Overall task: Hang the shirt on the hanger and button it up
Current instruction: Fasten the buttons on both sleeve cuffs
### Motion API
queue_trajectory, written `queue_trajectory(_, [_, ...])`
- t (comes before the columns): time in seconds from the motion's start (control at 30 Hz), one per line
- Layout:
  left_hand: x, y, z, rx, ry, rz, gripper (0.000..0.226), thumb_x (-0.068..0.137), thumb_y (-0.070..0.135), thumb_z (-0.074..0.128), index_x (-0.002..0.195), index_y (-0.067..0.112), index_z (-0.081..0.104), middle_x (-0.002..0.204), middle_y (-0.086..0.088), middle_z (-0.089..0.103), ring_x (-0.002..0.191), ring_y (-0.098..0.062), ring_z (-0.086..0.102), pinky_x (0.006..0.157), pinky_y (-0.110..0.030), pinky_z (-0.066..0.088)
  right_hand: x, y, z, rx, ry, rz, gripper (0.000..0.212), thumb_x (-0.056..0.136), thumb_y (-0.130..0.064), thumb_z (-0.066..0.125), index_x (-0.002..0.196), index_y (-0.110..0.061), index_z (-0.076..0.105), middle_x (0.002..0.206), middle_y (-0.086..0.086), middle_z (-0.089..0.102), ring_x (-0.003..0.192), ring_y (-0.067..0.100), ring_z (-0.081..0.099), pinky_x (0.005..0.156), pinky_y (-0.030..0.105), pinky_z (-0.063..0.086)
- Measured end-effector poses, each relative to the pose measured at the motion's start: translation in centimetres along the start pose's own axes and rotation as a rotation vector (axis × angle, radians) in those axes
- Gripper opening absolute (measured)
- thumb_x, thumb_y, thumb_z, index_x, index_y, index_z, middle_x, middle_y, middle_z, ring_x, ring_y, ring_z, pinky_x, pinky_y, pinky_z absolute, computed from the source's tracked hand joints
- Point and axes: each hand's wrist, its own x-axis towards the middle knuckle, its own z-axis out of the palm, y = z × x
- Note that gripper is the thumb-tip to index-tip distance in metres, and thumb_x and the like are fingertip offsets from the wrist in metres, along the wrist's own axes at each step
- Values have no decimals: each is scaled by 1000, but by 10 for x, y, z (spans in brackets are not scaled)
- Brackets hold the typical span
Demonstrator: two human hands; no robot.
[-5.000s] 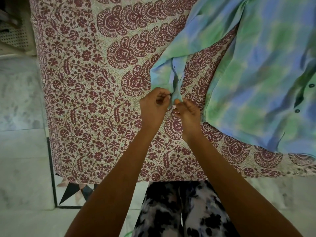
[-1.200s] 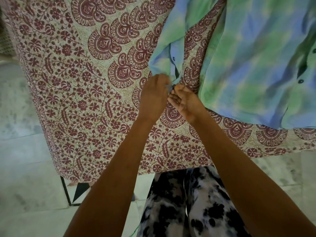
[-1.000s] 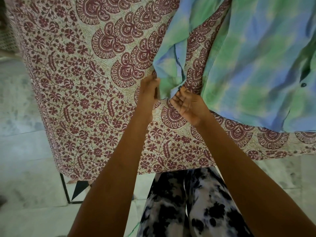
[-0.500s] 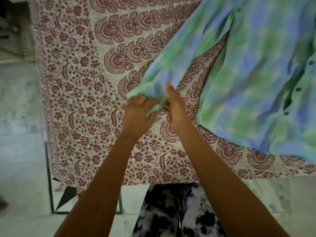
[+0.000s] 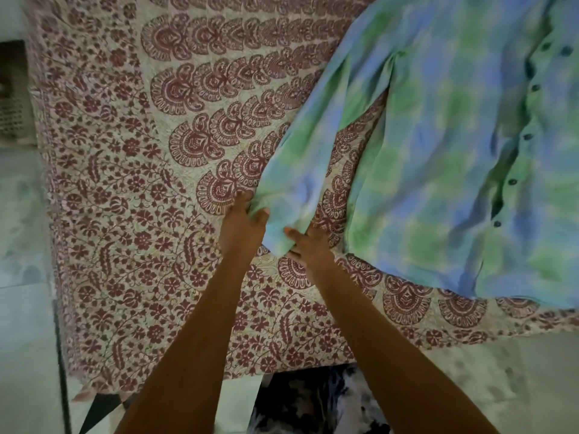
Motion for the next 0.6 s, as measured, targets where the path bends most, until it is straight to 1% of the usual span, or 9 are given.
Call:
queue_trajectory(0.07, [0,6,3,-85,-23,-42,39,91,34,51,126,18,51,123,-11,59,109,-31,56,85,-33,42,1,1,-2,6,-7,50,32,87,-3,58,119,0,51,113,16,59,109,35,58,80,34,50])
queue_trajectory(0.13, [2,10,4,-112,-19,-102,36,95,33,44,122,11,53,121,-16,60,108,-32,55,80,-31,37,5,0,-3,7,-20,80,35,88,-3,58,121,0,48,122,20,58,106,33,59,82,35,48])
queue_trajectory(0.23, [6,5,3,-172,-68,-145,33,88,23,59,117,7,58,111,-14,64,102,-30,60,79,-31,44,9,3,-10,-43,-38,76,33,89,-7,58,121,-3,49,121,18,59,96,26,59,76,31,51])
queue_trajectory(0.3, [7,2,0,-133,-89,-136,34,82,19,67,113,9,61,107,-11,67,96,-28,62,83,-34,49,10,4,-16,-88,-40,59,29,88,-8,59,117,-3,52,104,14,62,86,23,59,63,22,52])
queue_trajectory(0.4, [7,0,-5,6,53,-154,28,80,21,69,105,12,61,103,-7,68,86,-22,59,89,-42,48,13,9,-16,-207,-39,19,19,87,-4,59,105,2,56,73,7,57,59,15,51,46,15,43])
queue_trajectory(0.43, [7,2,-9,38,95,-170,26,79,21,69,103,14,59,103,-6,68,83,-21,56,91,-43,47,13,11,-15,-261,-35,2,21,87,-3,59,106,6,57,73,7,59,58,14,52,47,15,43])
queue_trajectory(0.47, [7,3,-12,63,117,-176,26,78,18,68,103,16,58,104,-6,67,84,-20,56,92,-44,46,13,12,-13,-320,-24,-21,24,87,-3,59,108,7,58,80,10,63,63,17,56,53,18,46])
queue_trajectory(0.53, [6,6,-19,121,141,-134,32,77,14,67,107,18,57,112,-7,64,96,-25,58,92,-41,45,8,11,-13,-432,13,-93,26,87,-7,58,111,2,60,101,15,67,84,24,63,73,29,49])
queue_trajectory(0.6, [2,14,-27,126,154,-62,37,77,13,66,113,18,57,122,-9,58,109,-27,54,92,-36,41,-6,2,-15,-493,71,-167,25,88,-13,56,111,-5,62,108,11,67,98,24,63,82,30,48])
